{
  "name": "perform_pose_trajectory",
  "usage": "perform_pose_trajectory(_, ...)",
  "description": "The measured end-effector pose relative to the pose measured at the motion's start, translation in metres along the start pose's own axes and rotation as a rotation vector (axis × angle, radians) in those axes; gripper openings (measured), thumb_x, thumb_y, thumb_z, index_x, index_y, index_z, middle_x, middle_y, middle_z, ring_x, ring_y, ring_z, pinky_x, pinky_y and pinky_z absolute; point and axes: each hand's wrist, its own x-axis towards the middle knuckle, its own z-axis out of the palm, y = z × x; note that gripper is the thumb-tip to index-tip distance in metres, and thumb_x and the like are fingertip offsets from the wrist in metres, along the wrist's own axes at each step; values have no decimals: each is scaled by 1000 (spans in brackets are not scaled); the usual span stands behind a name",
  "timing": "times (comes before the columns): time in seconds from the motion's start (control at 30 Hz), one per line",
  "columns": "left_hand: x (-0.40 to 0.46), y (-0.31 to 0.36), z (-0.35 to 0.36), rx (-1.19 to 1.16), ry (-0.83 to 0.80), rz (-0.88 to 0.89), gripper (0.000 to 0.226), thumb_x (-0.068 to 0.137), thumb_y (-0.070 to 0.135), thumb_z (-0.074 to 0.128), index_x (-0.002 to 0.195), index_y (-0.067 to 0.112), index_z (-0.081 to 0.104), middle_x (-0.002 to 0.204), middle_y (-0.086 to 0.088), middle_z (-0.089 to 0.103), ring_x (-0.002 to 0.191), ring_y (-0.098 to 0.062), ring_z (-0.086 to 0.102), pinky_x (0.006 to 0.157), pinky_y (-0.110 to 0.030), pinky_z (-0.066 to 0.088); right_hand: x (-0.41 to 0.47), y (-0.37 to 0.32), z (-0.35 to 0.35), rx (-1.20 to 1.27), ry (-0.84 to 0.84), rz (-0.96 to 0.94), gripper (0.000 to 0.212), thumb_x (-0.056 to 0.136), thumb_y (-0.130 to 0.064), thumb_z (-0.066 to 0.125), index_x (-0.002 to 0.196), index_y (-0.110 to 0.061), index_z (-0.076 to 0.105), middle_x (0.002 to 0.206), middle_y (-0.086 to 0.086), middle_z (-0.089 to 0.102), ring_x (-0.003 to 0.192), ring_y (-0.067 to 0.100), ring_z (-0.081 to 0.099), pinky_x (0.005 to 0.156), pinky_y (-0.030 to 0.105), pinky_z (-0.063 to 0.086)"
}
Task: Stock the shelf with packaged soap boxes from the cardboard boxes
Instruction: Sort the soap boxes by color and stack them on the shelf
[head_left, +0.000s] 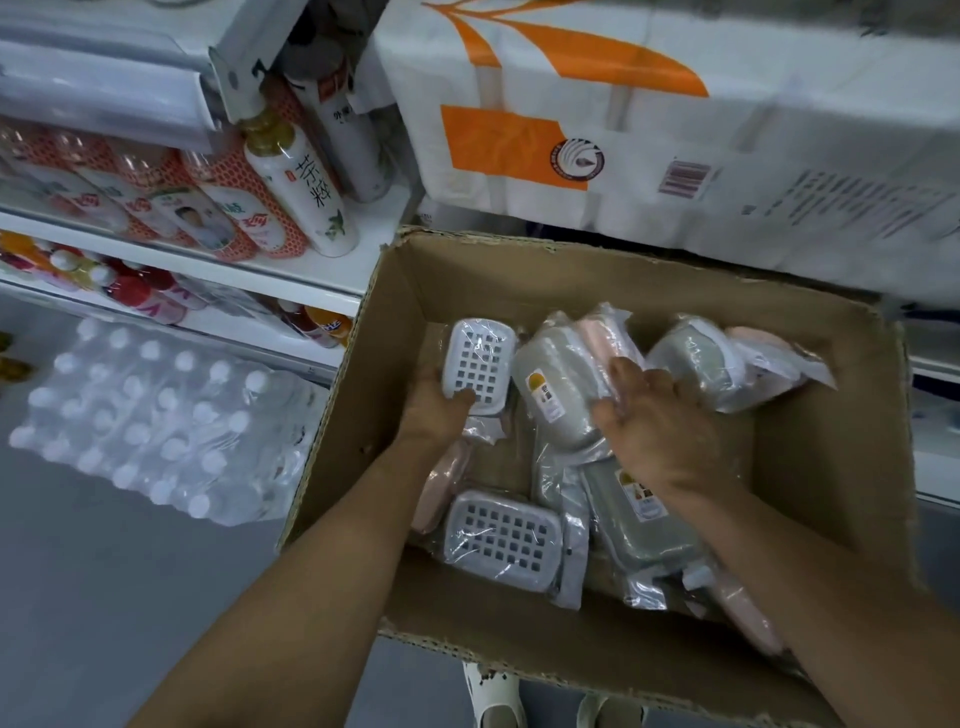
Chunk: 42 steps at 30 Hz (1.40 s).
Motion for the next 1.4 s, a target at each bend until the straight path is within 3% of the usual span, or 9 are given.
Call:
perform_pose_trajectory(0.2,11,11,27,-117,-126,-183,27,80,16,79,103,10,66,110,-7,71,90,-22,68,83,-39,57,-9,31,28,33,91,26,54,97,-39,12,140,-20,38,121,13,62,116,29,55,96,45,45)
perform_pose_trajectory(0.27,-3,16,36,-168,-135,-116,48,70,29,85,112,14,66,109,-5,72,90,-20,70,80,-42,59,-9,38,32,113,95,36,50,100,-34,15,141,-18,39,131,12,58,126,27,49,100,43,41)
perform_pose_trajectory(0.43,-46,30,49,-421,-250,70,53,82,7,75,128,19,51,105,9,60,76,9,64,58,-13,53,-5,48,27,320,151,80,50,89,-30,20,113,-7,57,112,17,63,102,31,56,79,28,33)
perform_pose_trajectory(0.6,-45,34,49,-445,-243,36,29,82,28,76,106,22,62,111,1,67,98,-18,64,90,-47,54,-13,47,23,347,122,61,40,94,-26,23,100,-9,59,99,16,64,88,30,57,77,30,36)
perform_pose_trajectory(0.77,-41,36,53,-526,-214,-117,48,83,15,76,123,23,50,119,-1,63,106,-25,64,94,-44,53,-14,49,19,508,30,133,24,103,-18,34,95,-14,56,97,10,62,89,24,55,82,33,41)
perform_pose_trajectory(0.9,-46,19,33,-262,-125,-28,15,90,27,68,104,21,68,105,-8,72,92,-20,66,82,-32,52,-23,59,12,721,92,240,24,99,-19,48,119,-16,62,114,8,65,106,24,60,98,42,46)
perform_pose_trajectory(1.1,-41,-38,-14,637,-35,63,71,82,50,67,143,29,37,144,-7,40,134,-33,38,110,-48,35,-48,80,20,623,-87,326,42,99,-21,50,138,-5,46,133,18,53,122,36,51,102,41,41)
perform_pose_trajectory(1.23,-32,-64,-21,556,-192,-90,88,61,85,60,134,37,47,137,3,55,118,-22,57,102,-45,47,-59,68,26,540,-6,299,48,95,-31,54,139,-15,42,138,13,47,126,34,47,104,45,40)
perform_pose_trajectory(1.4,-44,-49,-10,520,-279,-70,60,73,53,78,125,32,57,124,6,62,112,-20,59,98,-36,47,-50,14,10,275,352,-108,52,94,-35,50,141,-14,41,143,11,42,132,28,38,107,44,32)
